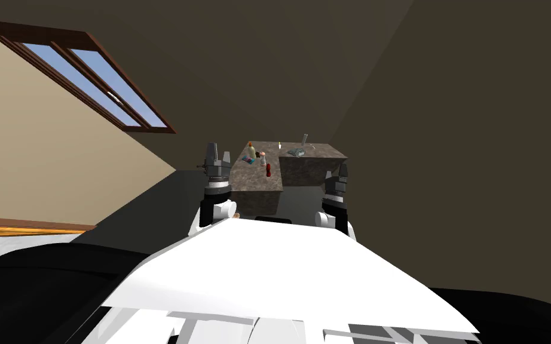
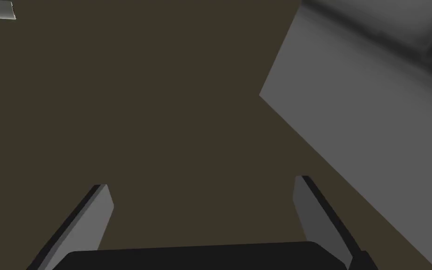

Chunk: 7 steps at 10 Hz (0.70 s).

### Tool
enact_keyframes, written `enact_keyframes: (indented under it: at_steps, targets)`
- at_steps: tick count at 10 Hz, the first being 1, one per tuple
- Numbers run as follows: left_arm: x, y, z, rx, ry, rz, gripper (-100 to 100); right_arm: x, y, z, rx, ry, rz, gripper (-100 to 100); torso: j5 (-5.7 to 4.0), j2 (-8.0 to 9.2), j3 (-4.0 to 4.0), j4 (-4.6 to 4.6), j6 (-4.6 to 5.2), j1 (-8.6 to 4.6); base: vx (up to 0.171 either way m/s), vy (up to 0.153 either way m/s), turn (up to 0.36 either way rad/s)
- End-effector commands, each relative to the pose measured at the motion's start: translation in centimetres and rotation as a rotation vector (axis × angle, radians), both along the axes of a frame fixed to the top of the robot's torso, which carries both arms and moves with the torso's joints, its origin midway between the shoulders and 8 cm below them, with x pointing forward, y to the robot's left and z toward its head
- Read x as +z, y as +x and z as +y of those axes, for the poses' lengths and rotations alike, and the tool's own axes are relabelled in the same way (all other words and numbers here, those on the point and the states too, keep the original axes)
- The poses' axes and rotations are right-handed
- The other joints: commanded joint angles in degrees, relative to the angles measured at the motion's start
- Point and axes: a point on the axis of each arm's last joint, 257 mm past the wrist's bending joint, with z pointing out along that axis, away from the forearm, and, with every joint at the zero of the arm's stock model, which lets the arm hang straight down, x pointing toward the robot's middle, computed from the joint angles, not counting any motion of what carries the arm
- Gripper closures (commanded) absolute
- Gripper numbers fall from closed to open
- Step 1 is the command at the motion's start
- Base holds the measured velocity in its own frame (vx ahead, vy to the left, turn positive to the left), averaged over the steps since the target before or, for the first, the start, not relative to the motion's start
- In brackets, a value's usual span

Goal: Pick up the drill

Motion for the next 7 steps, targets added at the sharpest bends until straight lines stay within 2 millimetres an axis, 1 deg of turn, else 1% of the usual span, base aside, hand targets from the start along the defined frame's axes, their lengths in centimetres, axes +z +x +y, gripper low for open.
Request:
enact_keyframes:
  at_steps: [1, 3, 5, 7]
  targets:
    - [-1.1, 0.0, 0.2, -0.013, 0.016, 0.020, -100, 0.0, 0.0, 0.0, 0.000, 0.000, 0.000, 0, 0.00, 0.00, 0.00, 0.00, 0.00, 0.00, -0.035, -0.060, -0.094]
    - [-2.8, 0.0, 0.4, -0.030, 0.030, 0.050, -100, 0.0, 0.0, 0.0, 0.000, 0.000, 0.000, 0, -0.08, 0.26, 0.14, 0.05, 0.02, -0.37, -0.077, -0.129, -0.136]
    - [-5.1, -0.1, 0.9, -0.052, 0.045, 0.094, -100, 0.0, 0.0, 0.0, 0.000, 0.000, 0.000, 0, -0.14, 0.32, 0.18, 0.07, 0.01, -0.63, -0.070, -0.179, -0.133]
    - [-8.0, -0.4, 1.6, -0.074, 0.051, 0.151, -100, 0.0, 0.0, 0.0, 0.000, 0.000, 0.000, 0, -0.16, 0.28, 0.16, 0.06, 0.03, -0.71, -0.066, -0.207, -0.201]
